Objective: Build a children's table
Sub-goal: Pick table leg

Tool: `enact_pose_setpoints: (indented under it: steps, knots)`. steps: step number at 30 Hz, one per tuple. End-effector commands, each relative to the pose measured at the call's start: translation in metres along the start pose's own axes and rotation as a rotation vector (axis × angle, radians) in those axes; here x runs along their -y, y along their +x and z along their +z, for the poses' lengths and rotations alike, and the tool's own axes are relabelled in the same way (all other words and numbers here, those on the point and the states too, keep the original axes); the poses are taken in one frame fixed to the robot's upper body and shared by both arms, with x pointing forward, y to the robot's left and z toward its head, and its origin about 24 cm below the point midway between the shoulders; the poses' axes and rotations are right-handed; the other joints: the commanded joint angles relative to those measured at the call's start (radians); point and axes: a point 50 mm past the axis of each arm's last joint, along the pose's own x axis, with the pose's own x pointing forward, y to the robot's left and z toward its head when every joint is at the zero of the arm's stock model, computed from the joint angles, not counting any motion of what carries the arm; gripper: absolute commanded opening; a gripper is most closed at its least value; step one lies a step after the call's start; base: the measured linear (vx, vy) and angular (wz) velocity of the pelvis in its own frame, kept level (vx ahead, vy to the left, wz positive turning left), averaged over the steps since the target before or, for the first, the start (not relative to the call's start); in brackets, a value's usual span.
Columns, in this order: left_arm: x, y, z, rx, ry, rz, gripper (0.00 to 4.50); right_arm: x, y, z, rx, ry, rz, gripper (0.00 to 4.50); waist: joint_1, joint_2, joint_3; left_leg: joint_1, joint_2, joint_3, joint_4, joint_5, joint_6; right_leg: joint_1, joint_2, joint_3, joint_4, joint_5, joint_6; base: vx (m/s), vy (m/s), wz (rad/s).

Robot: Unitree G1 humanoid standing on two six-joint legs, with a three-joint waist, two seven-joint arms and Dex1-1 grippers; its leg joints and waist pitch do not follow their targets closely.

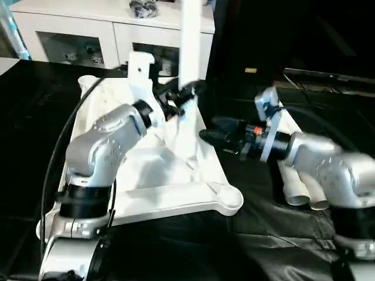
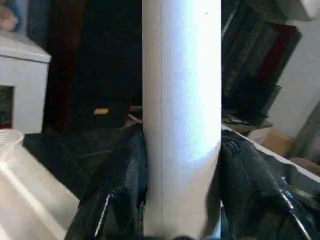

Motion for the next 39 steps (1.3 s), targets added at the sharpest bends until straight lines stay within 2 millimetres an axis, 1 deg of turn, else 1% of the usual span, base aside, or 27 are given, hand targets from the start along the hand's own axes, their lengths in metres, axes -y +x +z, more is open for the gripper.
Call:
enact_pose_setpoints:
  steps: [1, 5, 7, 9, 10, 11, 12, 14, 15, 18, 21, 22, 25, 26, 27, 30, 31, 35, 36, 37, 38, 39]
  knots:
    - [0.015, 0.001, 0.003, 0.005, 0.011, -0.115, 1.87, -0.001, 0.000, 0.006, 0.009, 0.003, 0.045, 4.16, -0.001, -0.002, -0.066, 0.013, 0.042, -0.007, -0.057, -0.085, -0.014, 0.049, -0.113, 0.060, -0.077, -0.112, -0.111, 0.000, 0.000, 0.00]
    - [0.023, -0.001, 0.004, 0.010, 0.012, -0.191, 1.87, -0.002, 0.001, 0.004, -0.007, 0.025, 0.082, 4.16, -0.001, -0.002, -0.066, 0.013, 0.042, -0.006, -0.057, -0.077, -0.011, 0.048, -0.111, 0.060, -0.075, -0.089, -0.114, 0.000, 0.000, 0.00]
    - [0.029, -0.002, 0.006, 0.025, -0.007, -0.243, 1.87, -0.003, 0.000, 0.003, -0.015, 0.052, 0.123, 4.16, -0.001, -0.003, -0.067, 0.012, 0.042, -0.006, -0.056, -0.082, -0.009, 0.051, -0.113, 0.059, -0.076, -0.100, -0.118, 0.000, 0.000, 0.00]
    - [0.030, -0.002, 0.006, 0.027, -0.012, -0.256, 1.87, -0.003, 0.001, 0.003, -0.015, 0.058, 0.131, 4.16, -0.001, -0.003, -0.065, 0.012, 0.042, -0.005, -0.057, -0.082, -0.010, 0.050, -0.112, 0.059, -0.077, -0.108, -0.118, 0.000, 0.000, 0.00]
    - [0.035, -0.004, 0.006, 0.017, 0.002, -0.304, 1.87, -0.004, 0.001, 0.003, -0.016, 0.075, 0.161, 4.16, -0.002, -0.005, -0.066, 0.012, 0.042, -0.005, -0.057, -0.079, -0.010, 0.049, -0.110, 0.059, -0.077, -0.104, -0.116, 0.000, 0.000, 0.00]
    - [0.037, -0.004, 0.006, 0.014, 0.003, -0.320, 1.87, -0.004, 0.000, 0.002, -0.021, 0.076, 0.172, 4.16, -0.002, -0.004, -0.066, 0.011, 0.041, -0.006, -0.057, -0.077, -0.008, 0.051, -0.111, 0.059, -0.076, -0.106, -0.114, 0.000, 0.000, 0.00]
    - [0.040, -0.005, 0.006, 0.010, 0.005, -0.345, 1.87, -0.006, 0.000, 0.002, -0.030, 0.076, 0.192, 4.16, -0.002, -0.004, -0.066, 0.013, 0.043, -0.006, -0.057, -0.080, -0.008, 0.049, -0.111, 0.059, -0.076, -0.109, -0.113, 0.000, 0.000, 0.00]
    - [0.043, -0.005, 0.006, 0.008, 0.003, -0.368, 1.87, -0.008, 0.001, 0.000, -0.049, 0.074, 0.216, 4.16, -0.001, -0.003, -0.066, 0.013, 0.043, -0.005, -0.057, -0.079, -0.009, 0.049, -0.111, 0.060, -0.076, -0.104, -0.114, 0.000, 0.000, 0.00]
    - [0.044, -0.006, 0.006, 0.006, 0.003, -0.375, 1.87, -0.009, 0.001, -0.001, -0.059, 0.073, 0.226, 4.16, 0.000, -0.004, -0.065, 0.012, 0.042, -0.005, -0.056, -0.082, -0.008, 0.049, -0.110, 0.059, -0.077, -0.108, -0.114, 0.000, 0.000, 0.00]
    - [0.045, -0.006, 0.005, 0.003, -0.003, -0.385, 1.87, -0.011, 0.001, -0.004, -0.096, 0.064, 0.249, 4.16, 0.000, -0.005, -0.064, 0.012, 0.041, -0.005, -0.057, -0.088, -0.010, 0.050, -0.111, 0.059, -0.081, -0.136, -0.102, 0.000, 0.000, 0.00]
    - [0.048, -0.006, 0.004, -0.011, -0.010, -0.405, 1.87, -0.012, 0.002, -0.007, -0.122, 0.059, 0.259, 4.16, 0.000, -0.006, -0.065, 0.012, 0.041, -0.005, -0.056, -0.080, -0.011, 0.049, -0.110, 0.060, -0.079, -0.136, -0.098, 0.000, 0.000, 0.00]
    - [0.048, -0.006, 0.003, -0.014, -0.012, -0.409, 1.87, -0.012, 0.003, -0.008, -0.127, 0.057, 0.260, 3.89, -0.001, -0.008, -0.066, 0.011, 0.041, -0.005, -0.056, -0.077, -0.011, 0.049, -0.110, 0.059, -0.078, -0.131, -0.099, 0.000, 0.000, 0.00]
    - [0.050, -0.006, 0.002, -0.022, -0.015, -0.423, 1.87, -0.012, 0.004, -0.008, -0.129, 0.058, 0.263, 3.76, 0.000, -0.007, -0.066, 0.010, 0.041, -0.005, -0.055, -0.070, -0.008, 0.049, -0.109, 0.059, -0.076, -0.112, -0.104, 0.000, 0.000, 0.00]
    - [0.051, -0.007, 0.001, -0.029, -0.014, -0.437, 1.87, -0.011, 0.004, -0.007, -0.126, 0.061, 0.265, 3.48, 0.000, -0.009, -0.066, 0.010, 0.041, -0.005, -0.055, -0.070, -0.008, 0.050, -0.109, 0.059, -0.077, -0.113, -0.103, 0.000, 0.000, 0.00]
    - [0.051, -0.007, 0.001, -0.030, -0.014, -0.437, 1.87, -0.011, 0.004, -0.007, -0.126, 0.061, 0.265, 3.40, 0.000, -0.008, -0.066, 0.011, 0.041, -0.005, -0.055, -0.068, -0.008, 0.050, -0.109, 0.059, -0.076, -0.113, -0.104, 0.000, 0.000, 0.00]
    - [0.053, -0.008, 0.000, -0.036, -0.015, -0.448, 1.87, -0.011, 0.004, -0.006, -0.117, 0.068, 0.275, 3.35, 0.001, -0.008, -0.066, 0.011, 0.041, -0.004, -0.055, -0.070, -0.007, 0.049, -0.109, 0.059, -0.077, -0.115, -0.105, 0.000, 0.000, 0.00]
    - [0.053, -0.008, 0.000, -0.036, -0.015, -0.448, 1.87, -0.011, 0.004, -0.006, -0.117, 0.068, 0.275, 3.05, 0.000, -0.008, -0.066, 0.011, 0.041, -0.005, -0.055, -0.070, -0.007, 0.050, -0.109, 0.059, -0.076, -0.114, -0.105, 0.000, 0.000, 0.00]
    - [0.053, -0.008, 0.001, -0.033, -0.026, -0.450, 1.87, -0.010, 0.004, -0.008, -0.120, 0.069, 0.276, 2.90, 0.000, -0.007, -0.066, 0.012, 0.041, -0.004, -0.055, -0.078, -0.008, 0.049, -0.109, 0.059, -0.079, -0.127, -0.102, 0.000, 0.000, 0.00]
    - [0.053, -0.008, 0.001, -0.033, -0.026, -0.450, 1.87, -0.010, 0.004, -0.008, -0.120, 0.069, 0.276, 2.63, 0.000, -0.007, -0.066, 0.011, 0.041, -0.005, -0.055, -0.077, -0.008, 0.050, -0.109, 0.059, -0.078, -0.125, -0.102, 0.000, 0.000, 0.00]
    - [0.053, -0.009, 0.001, -0.031, -0.030, -0.452, 1.87, -0.010, 0.004, -0.009, -0.121, 0.070, 0.275, 2.63, 0.000, -0.005, -0.066, 0.012, 0.041, -0.005, -0.055, -0.075, -0.009, 0.049, -0.108, 0.059, -0.078, -0.123, -0.102, 0.000, 0.000, 0.00]
    - [0.053, -0.009, 0.001, -0.030, -0.032, -0.453, 1.87, -0.010, 0.005, -0.009, -0.121, 0.071, 0.276, 2.49, 0.000, -0.006, -0.066, 0.011, 0.041, -0.005, -0.055, -0.074, -0.008, 0.049, -0.108, 0.059, -0.077, -0.121, -0.101, 0.000, 0.000, 0.00]
    - [0.053, -0.009, 0.001, -0.028, -0.034, -0.453, 1.87, -0.011, 0.005, -0.010, -0.122, 0.072, 0.277, 2.49, 0.000, -0.004, -0.067, 0.011, 0.041, -0.006, -0.055, -0.073, -0.009, 0.050, -0.108, 0.058, -0.076, -0.115, -0.103, 0.000, 0.000, 0.00]
